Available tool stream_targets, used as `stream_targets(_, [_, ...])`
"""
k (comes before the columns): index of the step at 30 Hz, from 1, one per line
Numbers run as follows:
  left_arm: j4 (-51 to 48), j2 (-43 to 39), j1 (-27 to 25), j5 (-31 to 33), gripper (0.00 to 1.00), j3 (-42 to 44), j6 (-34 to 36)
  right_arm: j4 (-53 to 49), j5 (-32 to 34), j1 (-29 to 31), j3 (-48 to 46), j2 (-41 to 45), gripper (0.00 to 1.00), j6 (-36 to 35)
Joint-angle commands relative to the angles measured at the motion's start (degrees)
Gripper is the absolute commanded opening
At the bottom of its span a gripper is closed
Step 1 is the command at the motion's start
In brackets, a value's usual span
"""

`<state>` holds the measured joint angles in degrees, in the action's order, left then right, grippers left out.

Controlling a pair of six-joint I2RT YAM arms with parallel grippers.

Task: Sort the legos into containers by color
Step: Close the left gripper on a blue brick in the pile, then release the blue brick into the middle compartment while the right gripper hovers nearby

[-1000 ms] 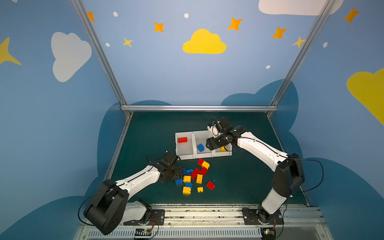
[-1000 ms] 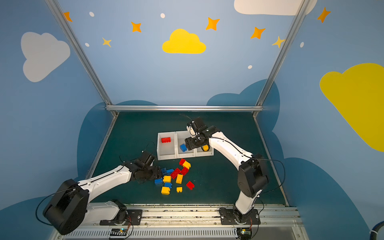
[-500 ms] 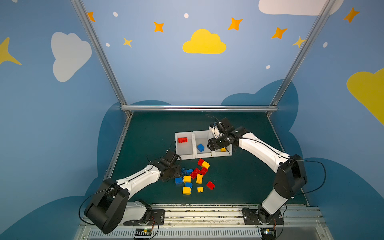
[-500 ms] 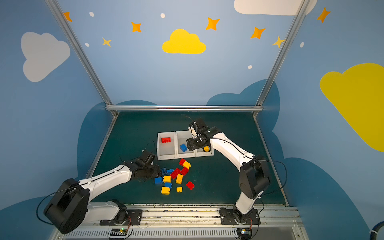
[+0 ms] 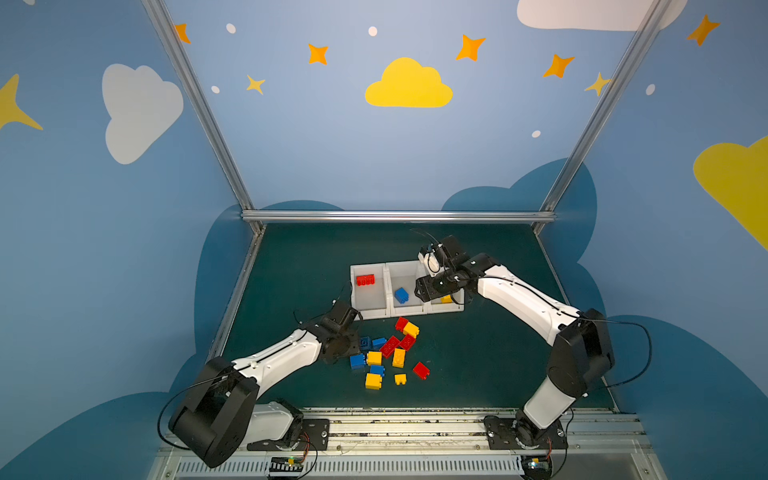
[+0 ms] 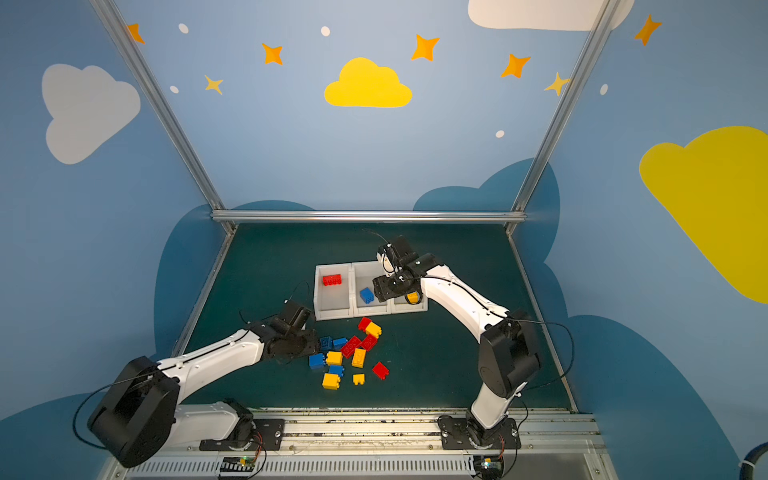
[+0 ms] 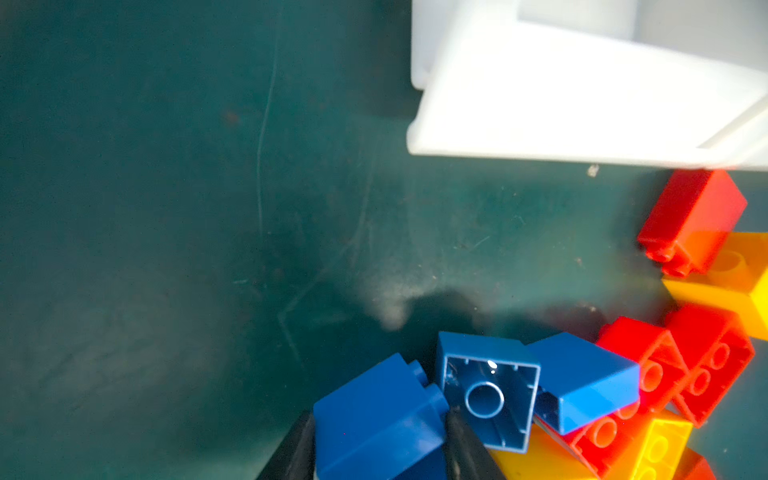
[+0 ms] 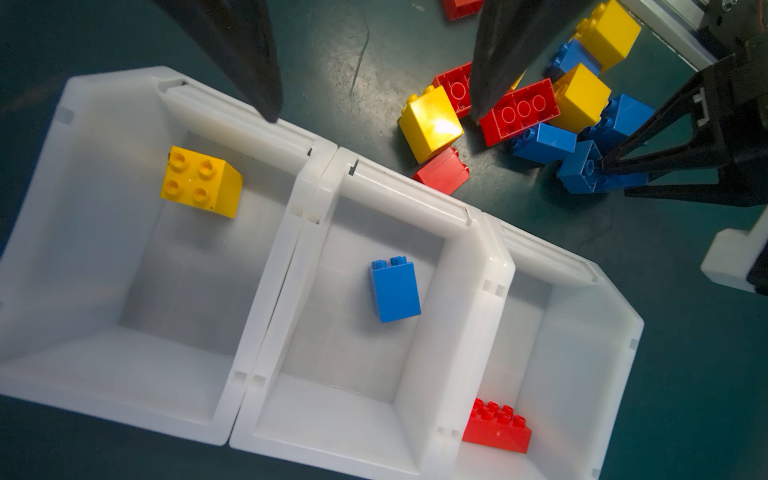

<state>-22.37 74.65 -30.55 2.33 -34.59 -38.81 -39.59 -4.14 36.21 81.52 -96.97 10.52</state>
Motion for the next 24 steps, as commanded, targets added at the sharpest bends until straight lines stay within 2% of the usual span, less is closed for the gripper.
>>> stream_targets(1, [-1.1, -0.9, 0.0, 0.6, 0.45, -0.9, 1.2, 0.1, 0.1, -0.2, -0.2, 1.5, 0.71, 0.4])
stream_targets(13, [-4.8, -4.2, -0.1, 1.5, 0.43, -4.6, 4.8, 0.3, 0.3, -0.2, -0.1, 1.8, 0.71, 0.3])
stream_targets(24, [-5.3, -1.7, -1.8, 1.1, 0.42, -12.4, 10.0, 0.5, 0.6, -0.8, -1.1, 3.5, 0.71, 0.4])
